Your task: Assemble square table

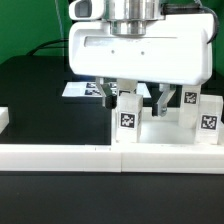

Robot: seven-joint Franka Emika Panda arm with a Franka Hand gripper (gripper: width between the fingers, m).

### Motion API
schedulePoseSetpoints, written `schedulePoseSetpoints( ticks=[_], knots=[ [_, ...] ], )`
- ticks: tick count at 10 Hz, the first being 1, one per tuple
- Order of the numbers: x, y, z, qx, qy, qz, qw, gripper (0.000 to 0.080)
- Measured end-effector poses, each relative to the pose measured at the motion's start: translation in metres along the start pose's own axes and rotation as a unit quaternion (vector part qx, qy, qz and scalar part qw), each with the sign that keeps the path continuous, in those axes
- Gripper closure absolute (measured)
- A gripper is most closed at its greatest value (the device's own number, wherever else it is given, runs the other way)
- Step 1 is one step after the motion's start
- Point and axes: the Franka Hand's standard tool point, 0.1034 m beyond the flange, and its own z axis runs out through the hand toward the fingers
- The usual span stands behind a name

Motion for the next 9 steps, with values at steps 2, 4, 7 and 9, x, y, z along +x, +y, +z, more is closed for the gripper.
schedulePoseSetpoints(
  ticks=[2, 4, 7, 9],
  knots=[
    [0.0, 0.0, 0.0, 0.0, 0.0, 0.02, 1.0, 0.0177],
    [0.002, 0.006, 0.0, -0.004, 0.001, 0.055, 0.998, 0.046],
    [0.002, 0.01, 0.0, -0.013, -0.001, 0.109, 0.994, 0.046],
    [0.002, 0.011, 0.0, -0.016, 0.0, 0.116, 0.993, 0.046]
  ],
)
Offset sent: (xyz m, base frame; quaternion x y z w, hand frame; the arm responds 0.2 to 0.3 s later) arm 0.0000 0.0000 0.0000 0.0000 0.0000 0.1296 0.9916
